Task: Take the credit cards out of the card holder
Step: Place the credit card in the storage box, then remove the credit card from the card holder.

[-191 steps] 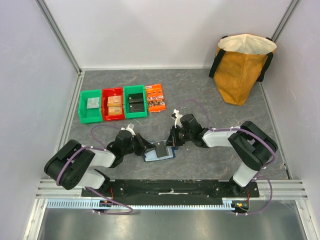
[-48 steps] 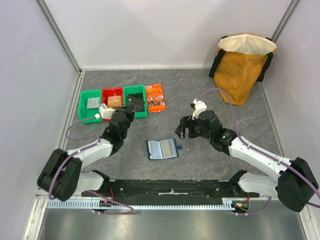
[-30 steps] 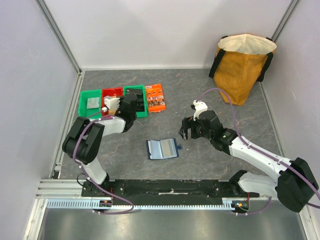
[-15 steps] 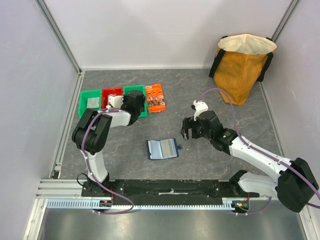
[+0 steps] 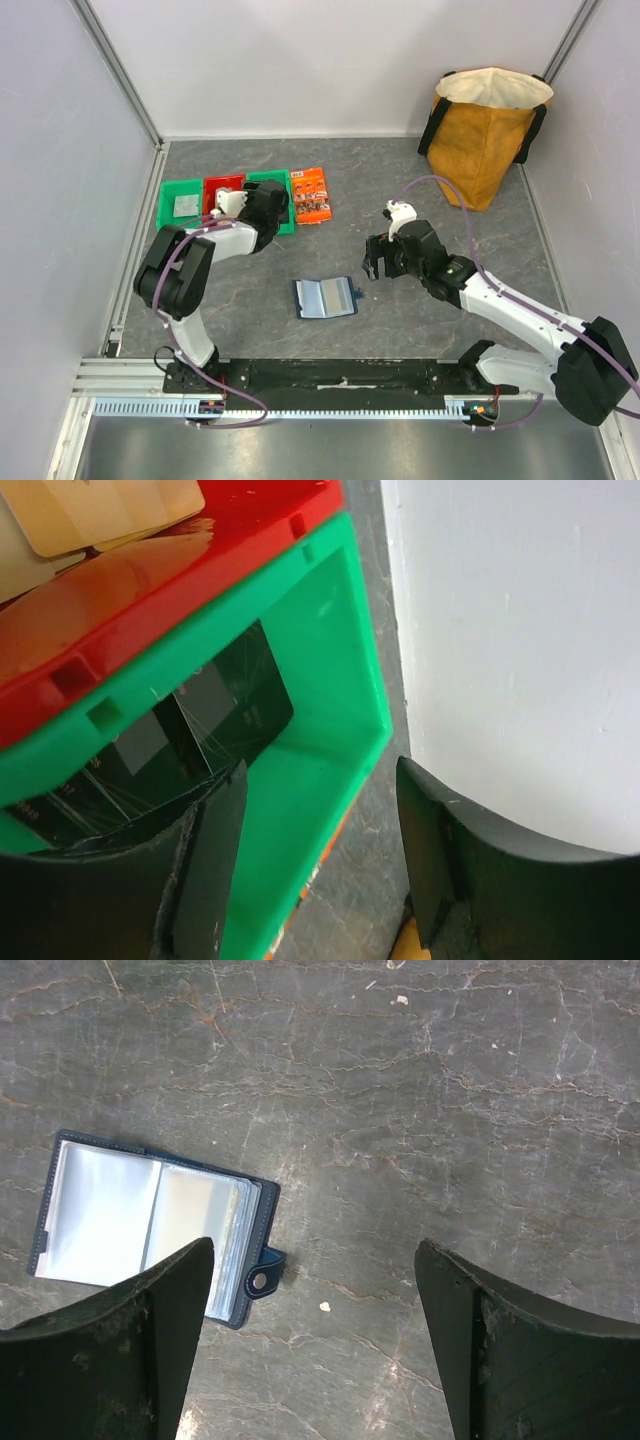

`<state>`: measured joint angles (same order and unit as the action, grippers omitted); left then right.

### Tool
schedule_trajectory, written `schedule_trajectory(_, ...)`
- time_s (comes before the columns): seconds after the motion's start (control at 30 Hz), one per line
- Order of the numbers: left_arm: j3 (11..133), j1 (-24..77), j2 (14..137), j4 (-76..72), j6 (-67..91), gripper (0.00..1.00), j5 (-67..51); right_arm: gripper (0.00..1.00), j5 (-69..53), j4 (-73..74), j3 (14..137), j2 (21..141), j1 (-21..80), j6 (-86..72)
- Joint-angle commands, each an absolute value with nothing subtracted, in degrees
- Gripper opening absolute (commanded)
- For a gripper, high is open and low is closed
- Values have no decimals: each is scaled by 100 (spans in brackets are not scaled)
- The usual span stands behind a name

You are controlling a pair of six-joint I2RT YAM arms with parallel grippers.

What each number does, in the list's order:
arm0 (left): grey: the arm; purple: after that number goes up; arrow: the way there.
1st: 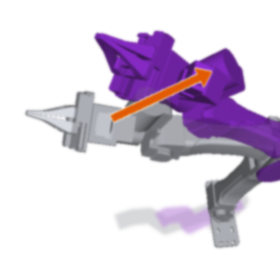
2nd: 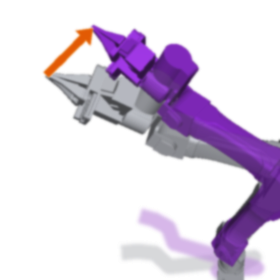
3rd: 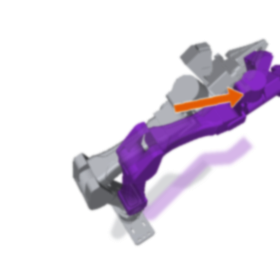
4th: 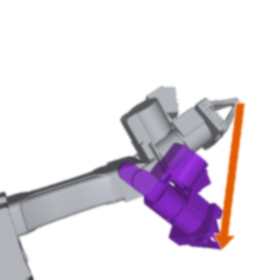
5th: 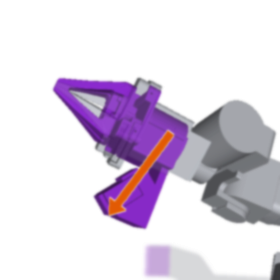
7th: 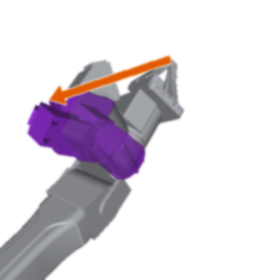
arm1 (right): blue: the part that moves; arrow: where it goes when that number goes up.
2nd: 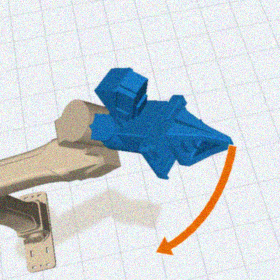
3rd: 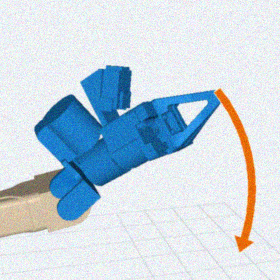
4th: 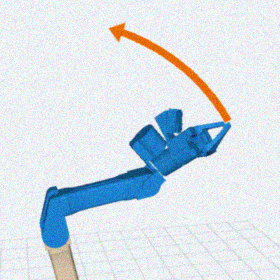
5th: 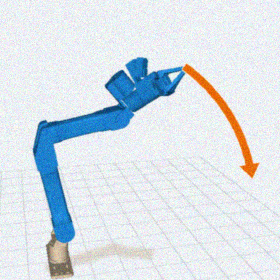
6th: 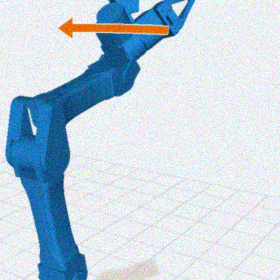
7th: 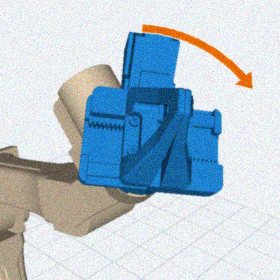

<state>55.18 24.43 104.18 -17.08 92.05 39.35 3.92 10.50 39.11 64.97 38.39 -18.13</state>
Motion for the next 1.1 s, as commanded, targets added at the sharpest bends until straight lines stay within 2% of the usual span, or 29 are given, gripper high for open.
schedule_trajectory(0.0, 5309, 2645, 9503, -1451, 8545, 68, 3824, 88, 177, 1169, 4271, 6328, 3823, -1749)
schedule_trajectory(0.17, 4967, 3005, 8422, -1283, 7385, 65, 3228, 85, -456, 1222, 4438, 6661, 3832, -1898)
schedule_trajectory(0.37, 4369, 3138, 7244, -802, 6241, 62, 1005, 77, -747, 1178, 4649, 7180, 3937, -2004)
schedule_trajectory(0.57, 3815, 3489, 6417, -45, 5582, 59, -280, 66, -773, 1292, 4992, 7804, 4104, -1907)
schedule_trajectory(0.67, 3727, 3700, 6285, 315, 5064, 56, -571, 61, -791, 1371, 5194, 8199, 4210, -1837)
schedule_trajectory(0.83, 3472, 3920, 6337, 282, 4694, 42, -659, 49, -695, 1590, 5659, 8832, 4385, -1714)
schedule_trajectory(0.97, 3323, 4060, 6635, 272, 4571, 31, -685, 47, -685, 1713, 5871, 9262, 4473, -1696)
schedule_trajectory(1.07, 3165, 4148, 6837, 255, 4553, 27, -721, 46, -616, 1810, 6020, 9544, 4579, -1670)
